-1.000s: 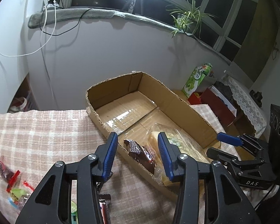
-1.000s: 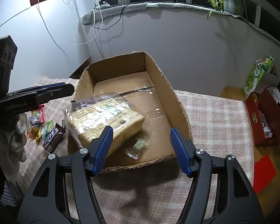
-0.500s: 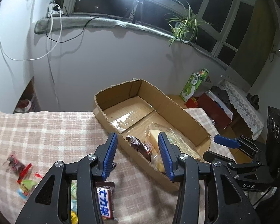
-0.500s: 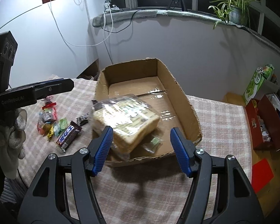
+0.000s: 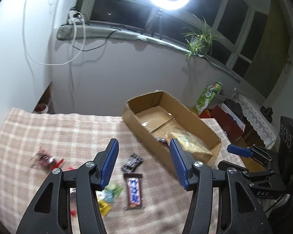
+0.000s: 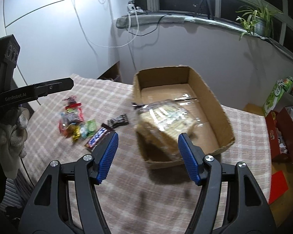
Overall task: Organize snacks
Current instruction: 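Move both tools back from the box to the snack pile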
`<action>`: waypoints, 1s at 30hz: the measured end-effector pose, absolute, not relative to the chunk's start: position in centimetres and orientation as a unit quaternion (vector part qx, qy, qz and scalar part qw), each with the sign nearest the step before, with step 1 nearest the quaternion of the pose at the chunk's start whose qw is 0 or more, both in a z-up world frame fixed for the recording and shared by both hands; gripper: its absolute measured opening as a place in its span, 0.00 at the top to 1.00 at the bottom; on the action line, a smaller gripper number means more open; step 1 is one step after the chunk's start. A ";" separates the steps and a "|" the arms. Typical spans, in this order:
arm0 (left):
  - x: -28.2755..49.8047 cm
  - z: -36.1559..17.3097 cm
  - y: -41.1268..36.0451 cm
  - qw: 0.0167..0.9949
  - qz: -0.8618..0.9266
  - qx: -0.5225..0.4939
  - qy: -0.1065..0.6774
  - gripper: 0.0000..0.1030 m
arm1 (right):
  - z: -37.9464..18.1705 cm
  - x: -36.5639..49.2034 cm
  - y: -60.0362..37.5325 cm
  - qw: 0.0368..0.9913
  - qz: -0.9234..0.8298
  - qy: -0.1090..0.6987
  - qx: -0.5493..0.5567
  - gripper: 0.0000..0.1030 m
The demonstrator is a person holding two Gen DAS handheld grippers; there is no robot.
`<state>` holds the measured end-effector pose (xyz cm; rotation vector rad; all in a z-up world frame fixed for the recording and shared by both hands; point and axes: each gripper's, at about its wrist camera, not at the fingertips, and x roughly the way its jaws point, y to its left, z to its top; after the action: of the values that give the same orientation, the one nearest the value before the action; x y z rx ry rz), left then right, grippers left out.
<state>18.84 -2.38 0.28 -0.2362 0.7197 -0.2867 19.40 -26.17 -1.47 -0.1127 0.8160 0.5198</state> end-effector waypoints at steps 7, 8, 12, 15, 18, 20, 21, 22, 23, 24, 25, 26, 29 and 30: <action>16.8 -0.2 1.6 0.921 -0.112 -0.132 0.350 0.48 | -2.2 18.3 -23.3 0.872 0.273 0.401 -0.055 0.36; 16.5 -0.4 2.2 0.921 -0.107 -0.135 0.351 0.48 | -2.4 18.2 -22.7 0.870 0.278 0.404 -0.056 0.36; 15.5 -1.4 4.3 0.918 -0.090 -0.143 0.358 0.48 | -3.2 17.6 -20.8 0.861 0.288 0.414 -0.059 0.36; 15.0 -2.4 5.6 0.914 -0.079 -0.155 0.367 0.48 | -4.0 17.6 -19.7 0.855 0.293 0.424 -0.057 0.36; 14.8 -3.5 6.5 0.908 -0.076 -0.164 0.377 0.48 | -4.9 17.8 -18.5 0.850 0.293 0.436 -0.052 0.36; 14.8 -4.2 6.6 0.905 -0.077 -0.161 0.386 0.48 | -5.4 17.9 -18.0 0.847 0.292 0.442 -0.050 0.36; 14.9 -4.5 6.5 0.904 -0.077 -0.158 0.390 0.48 | -5.4 17.9 -18.0 0.847 0.292 0.442 -0.050 0.36; 15.0 -4.8 6.5 0.903 -0.078 -0.154 0.393 0.48 | -5.6 18.0 -17.8 0.847 0.290 0.444 -0.050 0.36; 15.2 -5.1 6.4 0.902 -0.079 -0.148 0.398 0.48 | -5.9 18.1 -17.6 0.846 0.287 0.447 -0.047 0.36; 15.5 -5.4 6.2 0.901 -0.080 -0.142 0.401 0.48 | -6.3 18.4 -17.3 0.844 0.285 0.453 -0.041 0.36; 15.7 -5.6 6.1 0.901 -0.082 -0.136 0.404 0.48 | -6.3 18.4 -17.3 0.844 0.285 0.453 -0.041 0.36; 15.9 -5.8 5.9 0.901 -0.084 -0.130 0.406 0.48 | -6.7 18.6 -17.2 0.842 0.285 0.457 -0.037 0.36; 16.4 -6.4 5.3 0.903 -0.094 -0.102 0.407 0.48 | -7.6 19.1 -16.7 0.836 0.282 0.469 -0.027 0.36; 16.6 -6.6 5.2 0.903 -0.095 -0.094 0.409 0.48 | -7.8 19.2 -16.5 0.835 0.282 0.472 -0.026 0.36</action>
<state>16.57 5.17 -6.57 -0.1941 0.8463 -0.1973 19.22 -16.51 -7.79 -0.0545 0.9986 0.5964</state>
